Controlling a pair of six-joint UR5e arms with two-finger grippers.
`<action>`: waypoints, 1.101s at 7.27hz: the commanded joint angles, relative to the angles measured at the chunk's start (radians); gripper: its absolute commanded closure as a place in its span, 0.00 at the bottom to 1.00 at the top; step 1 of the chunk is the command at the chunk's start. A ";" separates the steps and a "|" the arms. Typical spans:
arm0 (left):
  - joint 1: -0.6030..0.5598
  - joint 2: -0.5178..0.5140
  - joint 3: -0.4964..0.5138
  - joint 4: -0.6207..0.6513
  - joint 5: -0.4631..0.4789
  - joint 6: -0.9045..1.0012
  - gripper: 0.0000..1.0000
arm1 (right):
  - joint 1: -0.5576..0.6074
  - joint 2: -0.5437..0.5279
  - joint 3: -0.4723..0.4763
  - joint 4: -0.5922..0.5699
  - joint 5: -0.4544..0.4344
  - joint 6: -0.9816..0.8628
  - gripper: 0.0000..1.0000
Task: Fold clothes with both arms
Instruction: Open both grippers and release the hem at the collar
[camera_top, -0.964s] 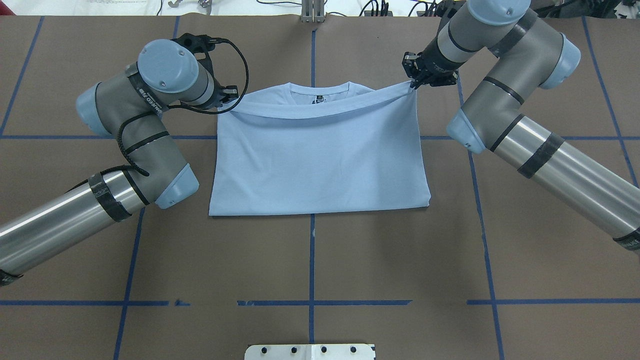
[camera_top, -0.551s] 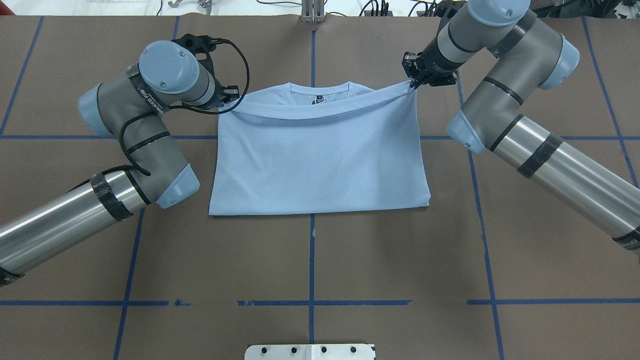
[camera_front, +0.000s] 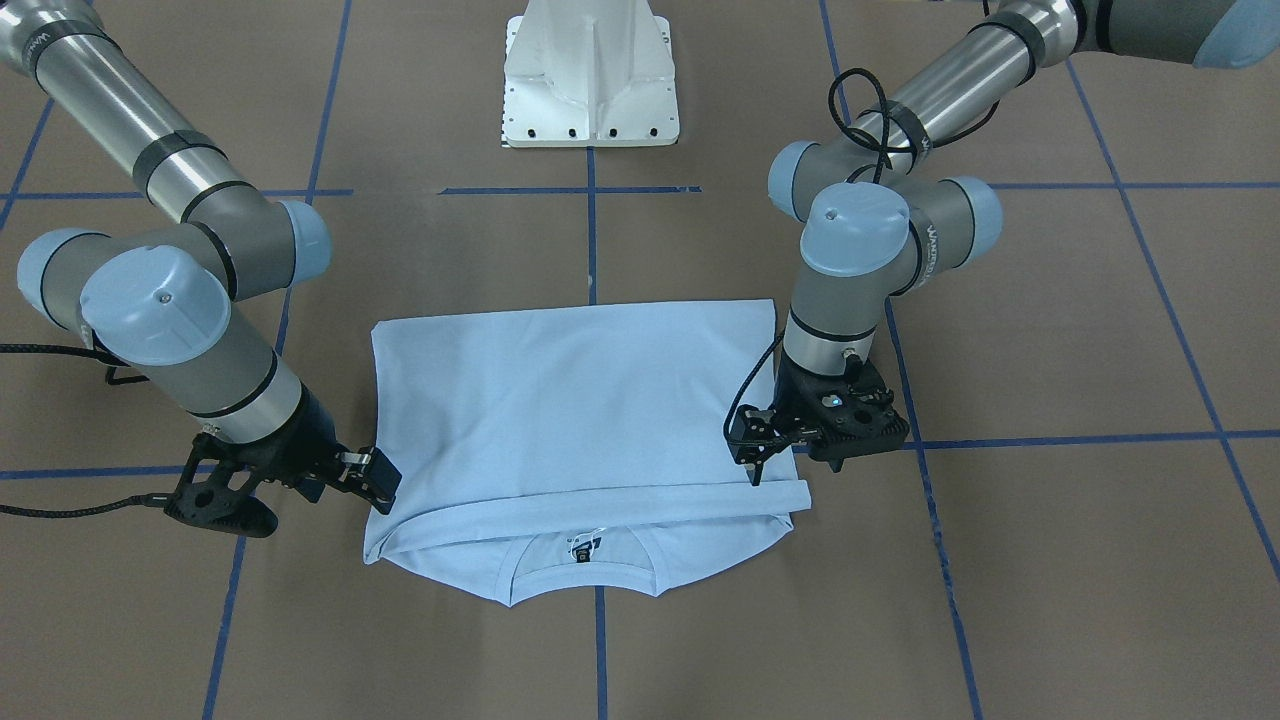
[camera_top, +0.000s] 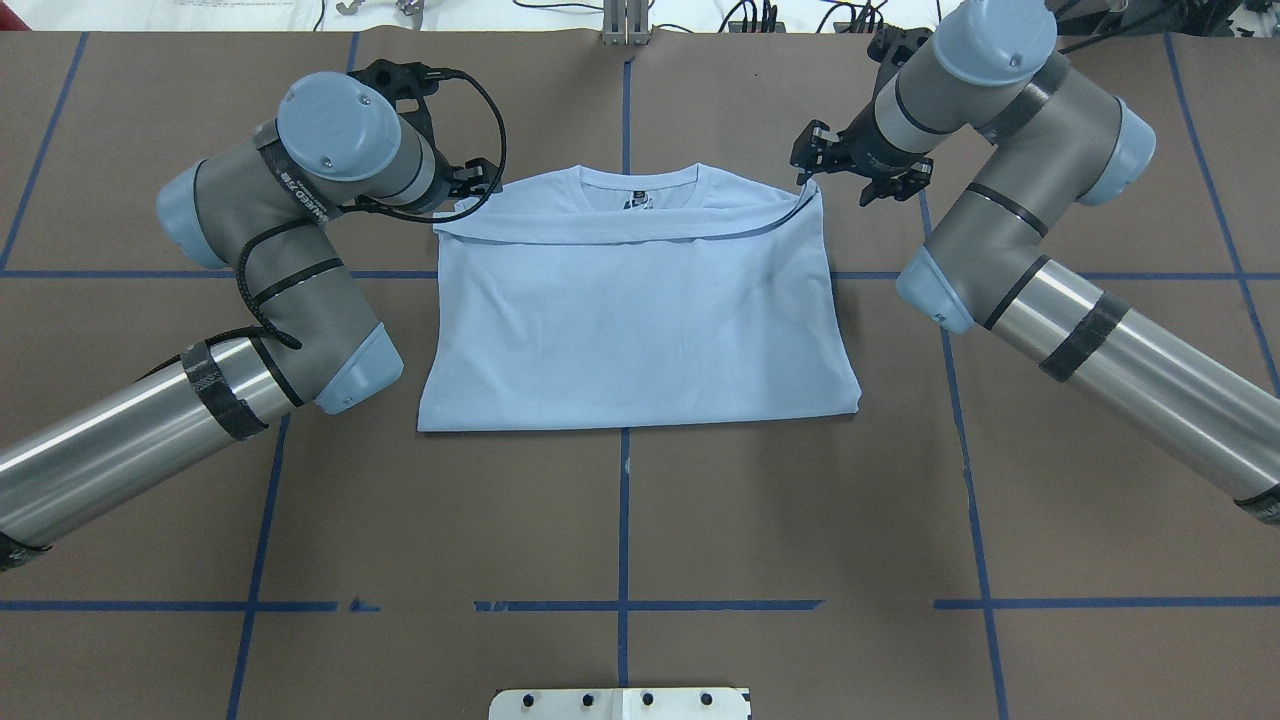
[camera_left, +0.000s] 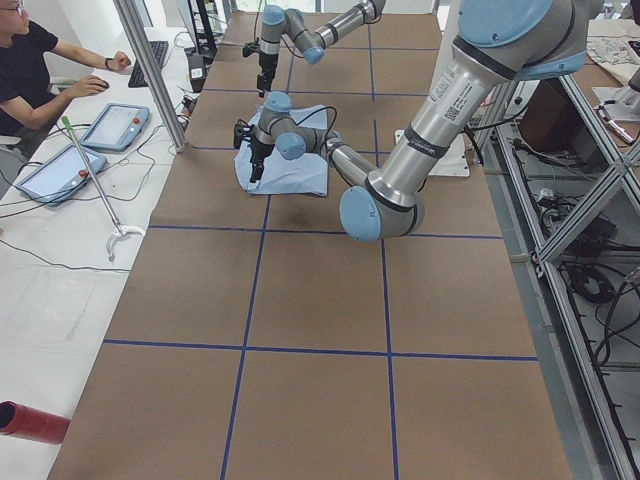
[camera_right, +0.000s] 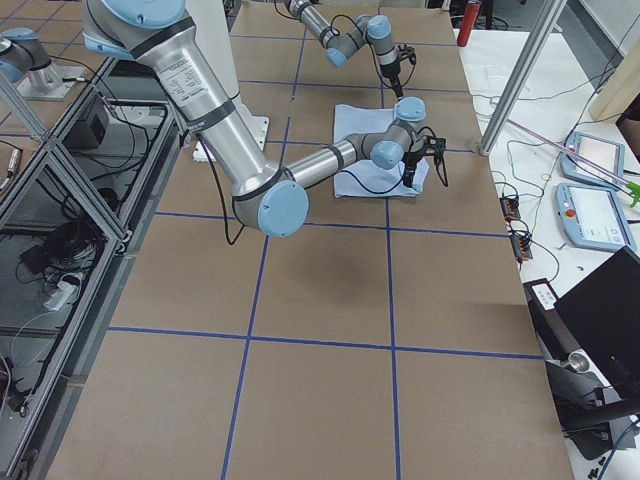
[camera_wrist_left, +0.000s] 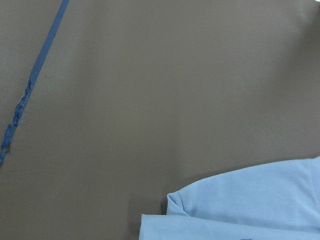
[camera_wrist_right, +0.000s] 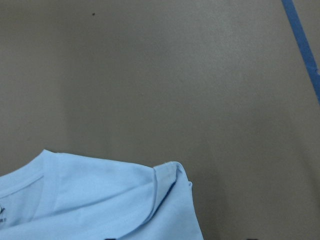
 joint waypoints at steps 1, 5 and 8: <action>-0.003 0.045 -0.063 -0.004 -0.092 0.001 0.00 | -0.048 -0.117 0.102 0.000 -0.008 0.007 0.00; 0.000 0.114 -0.195 0.002 -0.134 0.001 0.00 | -0.084 -0.320 0.338 -0.011 -0.014 0.022 0.00; 0.001 0.122 -0.232 0.006 -0.139 0.001 0.00 | -0.165 -0.332 0.378 -0.014 -0.025 0.086 0.00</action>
